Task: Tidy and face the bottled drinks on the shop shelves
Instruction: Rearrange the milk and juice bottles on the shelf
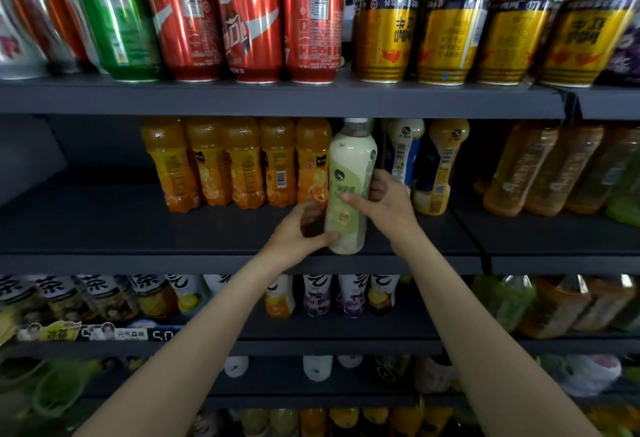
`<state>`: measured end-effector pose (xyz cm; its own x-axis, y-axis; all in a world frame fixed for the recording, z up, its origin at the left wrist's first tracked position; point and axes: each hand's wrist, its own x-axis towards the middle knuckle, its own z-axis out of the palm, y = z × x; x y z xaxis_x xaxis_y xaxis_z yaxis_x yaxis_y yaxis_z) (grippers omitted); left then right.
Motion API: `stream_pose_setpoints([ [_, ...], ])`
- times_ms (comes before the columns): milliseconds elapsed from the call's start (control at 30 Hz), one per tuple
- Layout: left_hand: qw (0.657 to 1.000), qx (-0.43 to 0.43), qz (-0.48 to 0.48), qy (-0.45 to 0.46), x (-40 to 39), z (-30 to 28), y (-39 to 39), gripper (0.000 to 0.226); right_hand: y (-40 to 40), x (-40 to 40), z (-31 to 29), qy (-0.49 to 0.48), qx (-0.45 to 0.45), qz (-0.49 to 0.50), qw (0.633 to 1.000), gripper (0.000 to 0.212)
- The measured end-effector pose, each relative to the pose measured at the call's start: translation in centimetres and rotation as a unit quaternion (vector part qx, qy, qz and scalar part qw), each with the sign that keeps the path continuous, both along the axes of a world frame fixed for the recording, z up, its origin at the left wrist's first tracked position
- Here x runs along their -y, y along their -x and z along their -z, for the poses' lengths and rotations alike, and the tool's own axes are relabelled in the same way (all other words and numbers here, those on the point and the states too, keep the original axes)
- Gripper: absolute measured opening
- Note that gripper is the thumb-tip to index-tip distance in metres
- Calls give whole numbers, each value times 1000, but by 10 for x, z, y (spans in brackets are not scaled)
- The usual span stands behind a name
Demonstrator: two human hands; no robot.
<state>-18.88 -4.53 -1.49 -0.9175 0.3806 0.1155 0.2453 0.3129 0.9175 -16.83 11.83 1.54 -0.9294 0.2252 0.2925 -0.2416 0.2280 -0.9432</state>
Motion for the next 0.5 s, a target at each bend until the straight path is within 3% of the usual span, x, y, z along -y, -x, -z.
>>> stream_pose_setpoints([
  [133,983,132,124,-42,14,-15,-19,51,-27,4,-2,120,24,-61,991,35],
  [233,968,186,146,-83,17,-20,-31,35,-39,10,-5,173,43,-64,982,34],
  [333,985,141,89,-40,17,-22,-37,45,-46,16,-10,148,72,-35,986,25],
  [500,991,-63,-38,111,26,-23,-44,55,-55,34,-9,183,125,0,975,20],
])
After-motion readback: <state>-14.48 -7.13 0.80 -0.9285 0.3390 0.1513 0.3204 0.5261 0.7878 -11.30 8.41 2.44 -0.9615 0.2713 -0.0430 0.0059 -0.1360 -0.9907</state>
